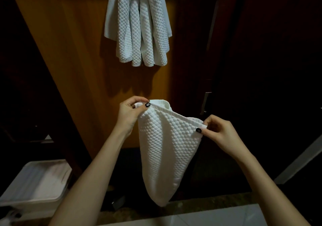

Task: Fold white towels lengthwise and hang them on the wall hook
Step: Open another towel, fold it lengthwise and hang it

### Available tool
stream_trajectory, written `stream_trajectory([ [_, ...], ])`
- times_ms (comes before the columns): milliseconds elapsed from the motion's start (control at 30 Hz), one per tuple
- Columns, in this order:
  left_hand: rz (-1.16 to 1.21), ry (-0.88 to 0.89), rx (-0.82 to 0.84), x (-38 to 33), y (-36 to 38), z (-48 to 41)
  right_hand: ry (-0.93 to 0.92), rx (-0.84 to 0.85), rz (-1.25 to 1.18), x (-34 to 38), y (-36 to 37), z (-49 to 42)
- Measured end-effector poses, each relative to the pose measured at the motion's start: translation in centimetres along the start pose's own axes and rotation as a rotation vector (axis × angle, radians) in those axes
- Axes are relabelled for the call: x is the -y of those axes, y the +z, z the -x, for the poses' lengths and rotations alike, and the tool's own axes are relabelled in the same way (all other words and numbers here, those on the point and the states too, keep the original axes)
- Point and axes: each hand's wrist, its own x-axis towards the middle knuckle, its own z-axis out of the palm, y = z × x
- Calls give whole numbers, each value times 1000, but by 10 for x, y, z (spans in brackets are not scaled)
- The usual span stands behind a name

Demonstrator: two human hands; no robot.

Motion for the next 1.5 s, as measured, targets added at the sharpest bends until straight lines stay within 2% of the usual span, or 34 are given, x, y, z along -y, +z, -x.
stream_trajectory([
  [100,-58,3,71,1,-2,0,-139,-97,317,0,-5,-3],
  [167,-100,25,107,0,-1,0,-155,-117,423,0,-7,-4],
  [433,-269,-7,264,3,-5,7,-76,-140,376,-4,-11,-4],
  [700,-329,21,203,15,-1,5,78,45,226,4,-19,7],
  [833,-321,29,174,16,-1,2,103,199,380,-5,-18,20],
  [900,-322,53,155,16,-2,2,110,214,440,-12,-16,23],
  [1000,-352,72,156,12,0,2,52,95,473,-19,-10,20],
  [1167,-454,108,73,7,-14,-2,-36,-91,293,-12,12,13],
  [1367,-415,208,-75,7,-27,-2,-154,-303,179,11,26,-11],
  [1500,-329,202,-74,13,-23,-4,-201,-374,203,23,20,-28],
])
